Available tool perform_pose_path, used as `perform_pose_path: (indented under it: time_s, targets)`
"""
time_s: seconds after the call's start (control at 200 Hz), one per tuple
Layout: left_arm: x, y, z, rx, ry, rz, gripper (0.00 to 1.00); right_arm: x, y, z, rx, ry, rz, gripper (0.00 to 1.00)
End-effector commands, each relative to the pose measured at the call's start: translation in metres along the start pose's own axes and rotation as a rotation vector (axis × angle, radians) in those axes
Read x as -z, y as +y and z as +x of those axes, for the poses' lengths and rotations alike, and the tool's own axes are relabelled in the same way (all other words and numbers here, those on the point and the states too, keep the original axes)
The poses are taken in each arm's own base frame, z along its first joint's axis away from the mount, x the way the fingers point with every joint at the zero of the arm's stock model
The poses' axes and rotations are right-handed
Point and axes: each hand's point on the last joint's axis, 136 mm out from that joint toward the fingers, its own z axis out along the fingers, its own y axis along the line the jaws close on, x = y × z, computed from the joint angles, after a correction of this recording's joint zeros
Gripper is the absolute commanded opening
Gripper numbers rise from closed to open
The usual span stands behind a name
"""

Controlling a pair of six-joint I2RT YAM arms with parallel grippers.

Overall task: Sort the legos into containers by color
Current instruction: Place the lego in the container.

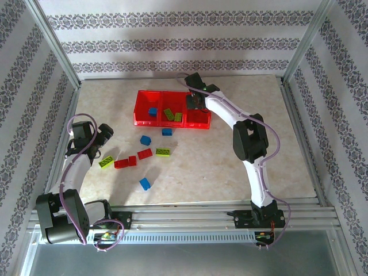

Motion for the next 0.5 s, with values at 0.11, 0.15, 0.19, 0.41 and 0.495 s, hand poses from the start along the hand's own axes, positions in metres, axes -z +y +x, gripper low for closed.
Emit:
perform_pose_path:
  time_s: [0.11, 0.15, 0.19, 0.41, 0.495]
  targets:
    - [0.011, -0.002, -0.004, -0.029, -0.006, 0.008, 1.00, 0.051, 0.005, -0.007, 0.008, -0.081, -0.029, 0.65]
    - [0.013, -0.003, -0.003, -0.032, -0.001, 0.009, 1.00, 0.055, 0.007, -0.004, 0.014, -0.082, -0.033, 0.69]
    - [0.015, -0.003, -0.002, -0.032, 0.007, 0.009, 1.00, 0.061, 0.012, 0.000, 0.025, -0.089, -0.043, 0.75]
    - [0.026, 0.001, 0.010, -0.007, 0.031, 0.012, 1.00, 0.086, 0.053, 0.027, 0.138, -0.104, -0.081, 0.98]
    - [0.029, 0.004, 0.018, 0.003, 0.045, 0.007, 1.00, 0.091, 0.075, 0.040, 0.189, -0.099, -0.102, 0.98]
